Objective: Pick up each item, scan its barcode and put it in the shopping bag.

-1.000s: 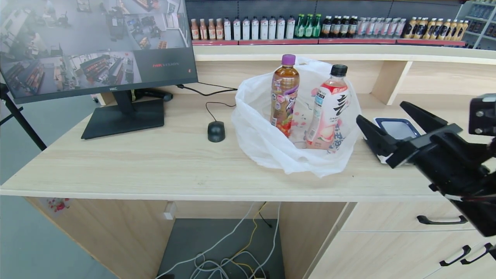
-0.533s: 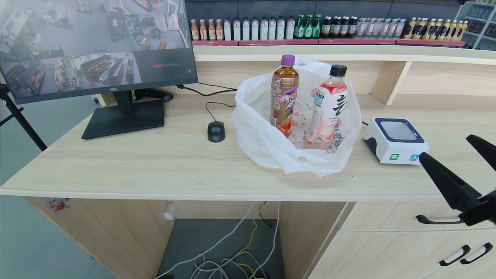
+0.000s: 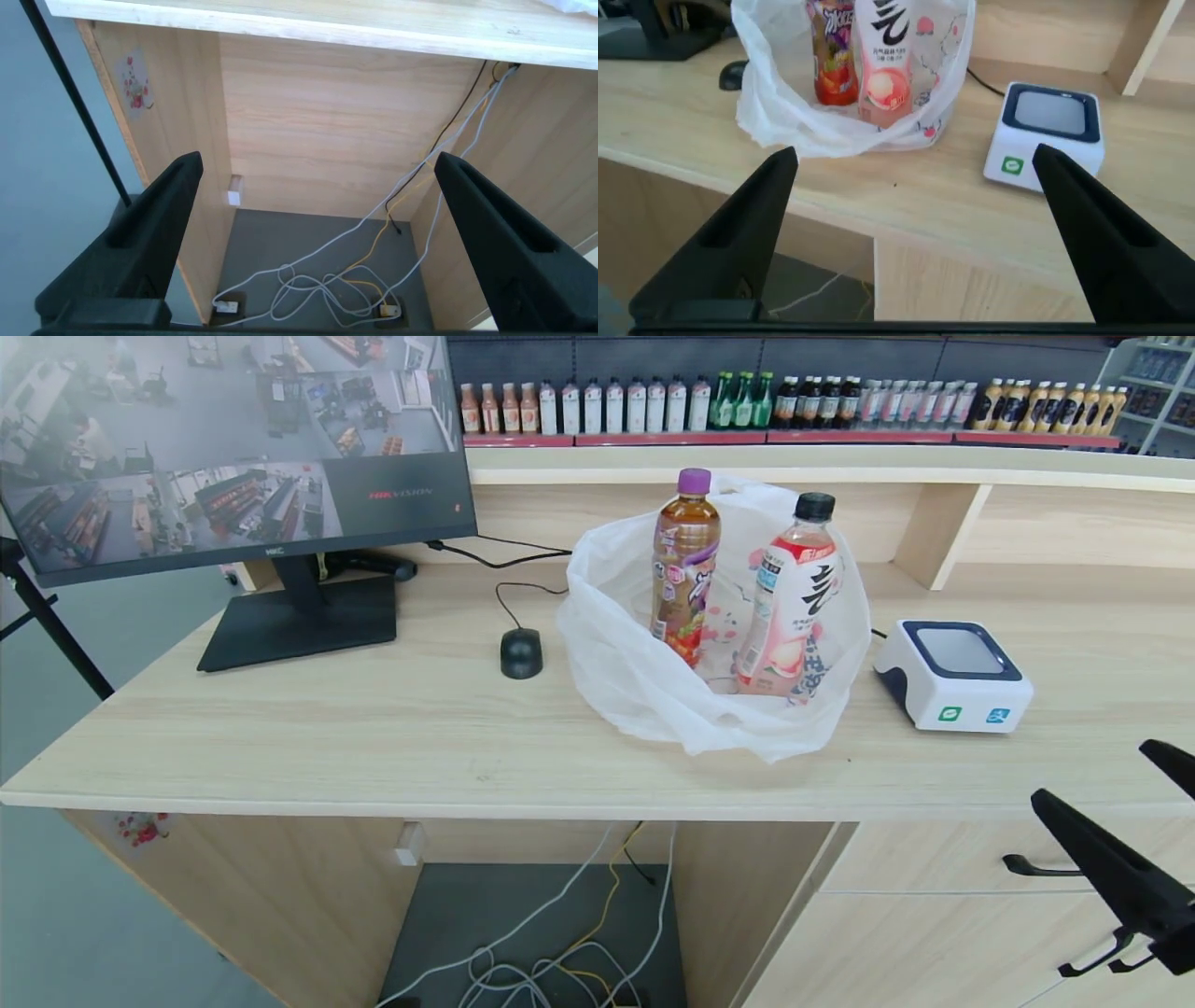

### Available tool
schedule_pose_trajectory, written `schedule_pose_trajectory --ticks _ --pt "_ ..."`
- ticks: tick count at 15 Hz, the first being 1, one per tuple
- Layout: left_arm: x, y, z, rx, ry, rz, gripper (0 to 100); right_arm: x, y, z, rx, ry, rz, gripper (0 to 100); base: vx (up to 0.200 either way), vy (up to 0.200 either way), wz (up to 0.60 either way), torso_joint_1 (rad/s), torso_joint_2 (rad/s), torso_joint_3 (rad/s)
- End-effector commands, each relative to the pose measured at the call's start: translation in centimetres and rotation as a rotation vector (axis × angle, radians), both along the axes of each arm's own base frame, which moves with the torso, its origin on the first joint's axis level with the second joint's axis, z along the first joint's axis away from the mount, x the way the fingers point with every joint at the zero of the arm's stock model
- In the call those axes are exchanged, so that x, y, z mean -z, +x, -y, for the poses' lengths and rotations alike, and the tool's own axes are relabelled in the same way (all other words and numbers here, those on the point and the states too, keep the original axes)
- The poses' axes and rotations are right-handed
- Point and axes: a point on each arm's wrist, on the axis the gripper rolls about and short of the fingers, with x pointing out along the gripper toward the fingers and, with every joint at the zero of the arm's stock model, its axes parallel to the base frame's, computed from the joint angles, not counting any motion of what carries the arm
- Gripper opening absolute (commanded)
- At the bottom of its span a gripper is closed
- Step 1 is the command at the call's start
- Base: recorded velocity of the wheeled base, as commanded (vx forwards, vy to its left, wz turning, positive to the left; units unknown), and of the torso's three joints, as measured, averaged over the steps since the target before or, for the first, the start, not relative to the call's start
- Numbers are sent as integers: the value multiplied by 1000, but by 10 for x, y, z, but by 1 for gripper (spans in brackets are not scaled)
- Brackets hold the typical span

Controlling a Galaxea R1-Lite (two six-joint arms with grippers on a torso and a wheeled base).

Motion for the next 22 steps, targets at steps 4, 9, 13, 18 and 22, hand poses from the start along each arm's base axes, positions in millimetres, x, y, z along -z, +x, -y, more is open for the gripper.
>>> schedule_pose_trajectory --ticks 4,9,13,18,22 --pt "0 0 0 0 1 1 100 39 -74 23 -11 -51 -141 100 0 0 0 0 0 0" --pt "0 0 0 -1 1 1 100 73 -98 31 -10 -94 -274 100 0 0 0 0 0 0" --pt "0 0 0 -1 -1 1 100 87 -107 33 34 -75 -307 100 0 0 0 0 0 0" --pt "0 0 0 -1 -1 1 100 88 -112 31 256 0 -261 100 0 0 0 0 0 0" --pt "0 0 0 -1 -1 1 100 89 -118 30 299 1 -189 100 0 0 0 0 0 0"
